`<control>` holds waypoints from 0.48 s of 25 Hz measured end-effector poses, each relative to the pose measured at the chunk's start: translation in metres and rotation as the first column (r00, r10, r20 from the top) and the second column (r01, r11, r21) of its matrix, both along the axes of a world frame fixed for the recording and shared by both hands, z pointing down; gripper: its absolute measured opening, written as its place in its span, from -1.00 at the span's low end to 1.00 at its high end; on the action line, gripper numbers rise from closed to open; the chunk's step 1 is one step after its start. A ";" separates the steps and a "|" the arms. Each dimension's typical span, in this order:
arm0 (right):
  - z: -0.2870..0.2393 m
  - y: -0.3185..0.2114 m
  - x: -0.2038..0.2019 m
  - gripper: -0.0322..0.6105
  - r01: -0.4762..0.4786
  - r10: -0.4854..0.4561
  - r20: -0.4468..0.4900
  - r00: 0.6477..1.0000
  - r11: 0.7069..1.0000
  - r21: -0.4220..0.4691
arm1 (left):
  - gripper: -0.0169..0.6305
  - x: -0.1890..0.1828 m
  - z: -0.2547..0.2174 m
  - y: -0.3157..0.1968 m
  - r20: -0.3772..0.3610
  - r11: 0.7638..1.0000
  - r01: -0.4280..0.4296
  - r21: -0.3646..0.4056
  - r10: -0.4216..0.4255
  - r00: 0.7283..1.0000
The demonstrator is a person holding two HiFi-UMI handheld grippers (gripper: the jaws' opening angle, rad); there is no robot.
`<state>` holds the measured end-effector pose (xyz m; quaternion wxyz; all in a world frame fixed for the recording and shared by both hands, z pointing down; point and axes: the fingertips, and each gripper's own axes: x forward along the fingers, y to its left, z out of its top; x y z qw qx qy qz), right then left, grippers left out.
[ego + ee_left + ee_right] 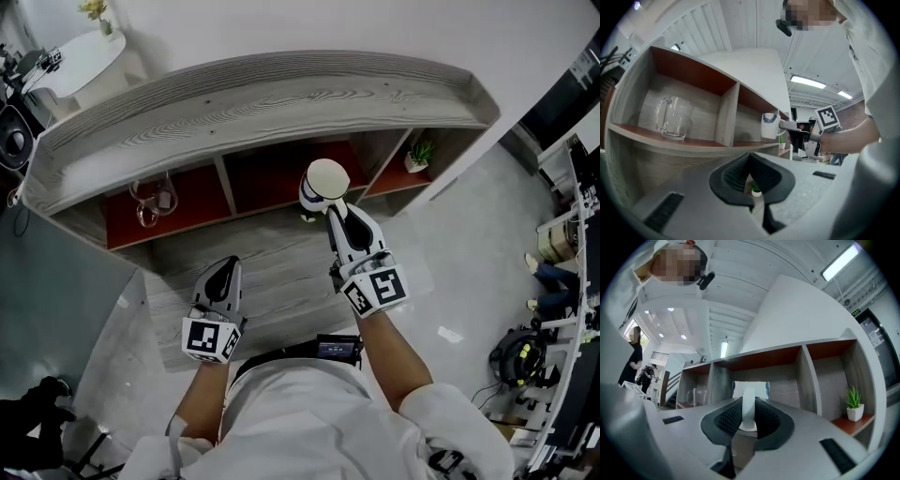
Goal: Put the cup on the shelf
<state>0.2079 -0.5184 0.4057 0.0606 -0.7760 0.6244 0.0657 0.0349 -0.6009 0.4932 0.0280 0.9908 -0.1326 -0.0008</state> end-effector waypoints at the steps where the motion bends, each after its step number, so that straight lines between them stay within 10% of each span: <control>1: 0.001 -0.003 0.004 -0.67 -0.003 0.003 0.000 1.000 1.000 -0.003 | -0.93 0.002 0.002 -0.001 0.004 1.000 0.001 -0.003 -0.001 1.000; 12: 0.019 -0.035 0.040 -0.67 -0.026 0.024 -0.020 0.999 0.997 -0.073 | -0.93 0.019 0.023 -0.012 0.036 0.999 -0.007 -0.037 0.008 0.999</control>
